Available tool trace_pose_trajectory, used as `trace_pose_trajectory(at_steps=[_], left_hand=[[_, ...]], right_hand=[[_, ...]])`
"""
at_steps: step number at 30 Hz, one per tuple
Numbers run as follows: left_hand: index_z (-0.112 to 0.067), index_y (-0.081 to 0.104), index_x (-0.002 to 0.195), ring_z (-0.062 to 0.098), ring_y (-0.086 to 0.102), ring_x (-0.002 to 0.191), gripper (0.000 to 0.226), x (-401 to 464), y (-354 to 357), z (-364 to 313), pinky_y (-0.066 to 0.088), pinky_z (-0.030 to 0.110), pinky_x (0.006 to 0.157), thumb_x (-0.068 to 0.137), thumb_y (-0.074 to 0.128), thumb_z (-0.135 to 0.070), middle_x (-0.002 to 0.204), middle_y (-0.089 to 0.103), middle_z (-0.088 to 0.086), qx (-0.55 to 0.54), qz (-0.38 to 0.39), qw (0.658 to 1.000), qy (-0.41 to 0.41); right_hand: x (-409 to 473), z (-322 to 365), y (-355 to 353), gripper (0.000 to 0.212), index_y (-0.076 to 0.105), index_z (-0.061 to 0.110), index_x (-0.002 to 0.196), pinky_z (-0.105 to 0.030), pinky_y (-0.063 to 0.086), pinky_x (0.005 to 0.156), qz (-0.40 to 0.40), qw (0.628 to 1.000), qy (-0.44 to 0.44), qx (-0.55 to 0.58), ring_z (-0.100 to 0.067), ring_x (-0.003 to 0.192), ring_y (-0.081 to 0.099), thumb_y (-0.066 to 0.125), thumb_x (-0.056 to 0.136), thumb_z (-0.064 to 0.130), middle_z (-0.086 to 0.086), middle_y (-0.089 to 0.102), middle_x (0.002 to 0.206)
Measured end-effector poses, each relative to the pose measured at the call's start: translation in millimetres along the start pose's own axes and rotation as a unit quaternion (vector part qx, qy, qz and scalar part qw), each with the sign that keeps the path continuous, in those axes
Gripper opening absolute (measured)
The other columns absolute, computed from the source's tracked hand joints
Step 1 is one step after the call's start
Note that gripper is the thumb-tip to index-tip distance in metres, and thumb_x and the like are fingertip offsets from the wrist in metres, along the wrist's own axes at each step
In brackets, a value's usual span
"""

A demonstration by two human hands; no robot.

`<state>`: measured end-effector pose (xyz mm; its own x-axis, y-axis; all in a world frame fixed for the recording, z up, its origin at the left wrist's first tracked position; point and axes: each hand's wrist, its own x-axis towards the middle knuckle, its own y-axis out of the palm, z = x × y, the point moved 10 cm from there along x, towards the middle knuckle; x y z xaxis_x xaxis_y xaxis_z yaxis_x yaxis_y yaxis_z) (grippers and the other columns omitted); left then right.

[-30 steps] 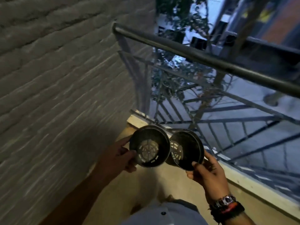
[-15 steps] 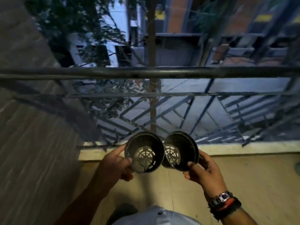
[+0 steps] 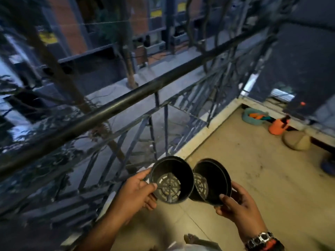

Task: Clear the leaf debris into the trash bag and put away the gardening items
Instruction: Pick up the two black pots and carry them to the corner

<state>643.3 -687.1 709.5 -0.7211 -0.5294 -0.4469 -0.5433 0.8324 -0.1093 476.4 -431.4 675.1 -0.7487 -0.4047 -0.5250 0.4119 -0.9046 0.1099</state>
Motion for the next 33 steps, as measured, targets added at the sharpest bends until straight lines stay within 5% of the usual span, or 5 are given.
trace_pose_trajectory(at_steps=[7,15,28,33], left_hand=[[-0.024,0.047,0.143,0.025,0.063,0.049,0.053,36.7,72.1,-12.3,0.052,0.032,0.047,0.096,0.058,-0.003,0.063,0.069,0.015,0.085,0.129,0.988,-0.002],[-0.022,0.042,0.146,0.028,0.063,0.051,0.056,68.9,171.8,-19.0,0.050,0.029,0.045,0.096,0.056,0.000,0.071,0.069,0.026,0.111,0.201,0.973,-0.015],[-0.022,0.044,0.145,0.033,0.062,0.058,0.054,130.6,276.9,-52.9,0.053,0.034,0.052,0.097,0.053,0.001,0.072,0.068,0.028,0.165,0.256,0.953,-0.013],[-0.023,0.043,0.146,0.033,0.061,0.058,0.055,171.4,307.7,-78.7,0.052,0.033,0.051,0.097,0.053,0.000,0.077,0.064,0.036,0.174,0.280,0.944,-0.010]], right_hand=[[-40.7,-27.0,-75.0,0.051,0.057,0.023,0.126,-0.040,0.058,0.064,-0.154,0.985,-0.001,0.077,-0.038,0.081,0.070,0.064,0.085,-0.005,-0.013,0.063,0.120],[-41.7,-36.9,-151.3,0.048,0.055,0.028,0.120,-0.040,0.058,0.065,-0.238,0.964,0.007,0.122,-0.034,0.069,0.070,0.066,0.085,-0.003,-0.014,0.062,0.119],[-11.2,-8.7,-225.0,0.055,0.052,0.021,0.130,-0.039,0.059,0.061,-0.293,0.944,-0.002,0.149,-0.038,0.084,0.068,0.067,0.084,-0.004,-0.011,0.063,0.117],[21.3,13.0,-238.8,0.050,0.053,0.031,0.120,-0.040,0.060,0.064,-0.310,0.936,-0.004,0.163,-0.033,0.076,0.069,0.066,0.085,-0.003,-0.009,0.061,0.117]])
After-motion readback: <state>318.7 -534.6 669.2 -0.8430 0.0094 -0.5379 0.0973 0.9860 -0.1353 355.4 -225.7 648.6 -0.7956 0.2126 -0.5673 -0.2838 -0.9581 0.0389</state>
